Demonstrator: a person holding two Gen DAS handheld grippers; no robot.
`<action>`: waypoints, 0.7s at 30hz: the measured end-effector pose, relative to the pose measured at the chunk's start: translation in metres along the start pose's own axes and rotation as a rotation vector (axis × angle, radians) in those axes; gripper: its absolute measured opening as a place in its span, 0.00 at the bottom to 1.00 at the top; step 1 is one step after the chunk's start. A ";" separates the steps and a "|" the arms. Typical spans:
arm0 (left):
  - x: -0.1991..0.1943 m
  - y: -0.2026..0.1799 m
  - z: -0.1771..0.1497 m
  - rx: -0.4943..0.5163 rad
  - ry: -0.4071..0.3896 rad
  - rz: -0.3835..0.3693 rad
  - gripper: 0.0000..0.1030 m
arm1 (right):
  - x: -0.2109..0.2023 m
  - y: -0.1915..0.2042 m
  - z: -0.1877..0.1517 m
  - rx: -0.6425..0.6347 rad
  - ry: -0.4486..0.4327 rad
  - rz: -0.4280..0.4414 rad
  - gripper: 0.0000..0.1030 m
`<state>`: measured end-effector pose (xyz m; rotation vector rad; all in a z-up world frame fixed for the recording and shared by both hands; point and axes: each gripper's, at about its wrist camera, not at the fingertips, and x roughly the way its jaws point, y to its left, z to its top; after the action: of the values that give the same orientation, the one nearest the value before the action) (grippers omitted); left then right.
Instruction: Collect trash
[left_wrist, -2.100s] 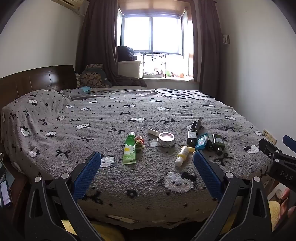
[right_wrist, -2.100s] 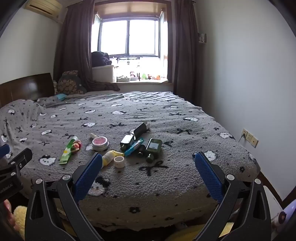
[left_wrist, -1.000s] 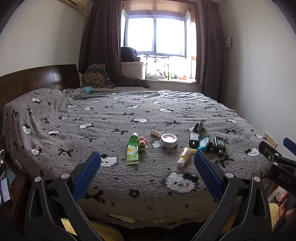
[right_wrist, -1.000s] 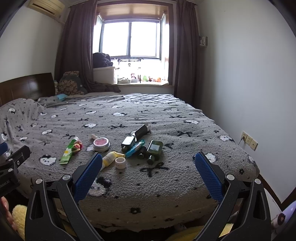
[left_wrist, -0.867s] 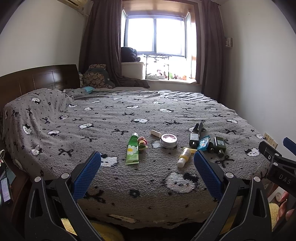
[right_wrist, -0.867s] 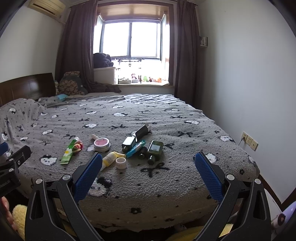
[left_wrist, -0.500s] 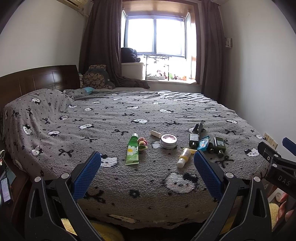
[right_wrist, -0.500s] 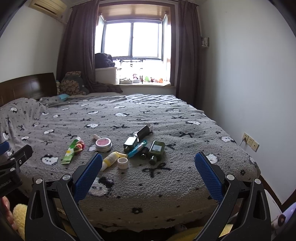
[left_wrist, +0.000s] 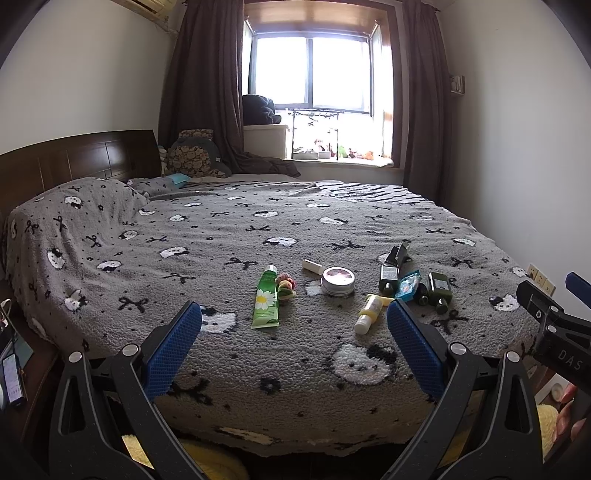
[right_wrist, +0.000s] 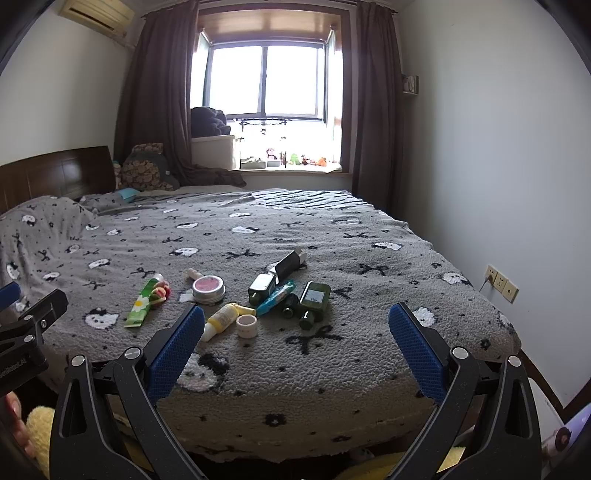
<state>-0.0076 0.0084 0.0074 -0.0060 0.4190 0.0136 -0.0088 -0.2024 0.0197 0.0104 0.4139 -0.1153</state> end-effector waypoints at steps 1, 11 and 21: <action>0.000 0.000 0.000 -0.001 0.000 0.001 0.92 | 0.000 0.000 0.000 0.000 0.001 0.001 0.97; 0.001 0.001 0.000 0.001 0.000 0.004 0.92 | 0.000 0.000 0.000 0.000 -0.001 0.006 0.97; 0.002 0.002 0.001 0.001 0.002 0.010 0.92 | -0.001 -0.001 0.001 0.007 -0.004 0.007 0.97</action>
<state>-0.0056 0.0101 0.0071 -0.0032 0.4205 0.0231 -0.0095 -0.2036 0.0210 0.0186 0.4095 -0.1102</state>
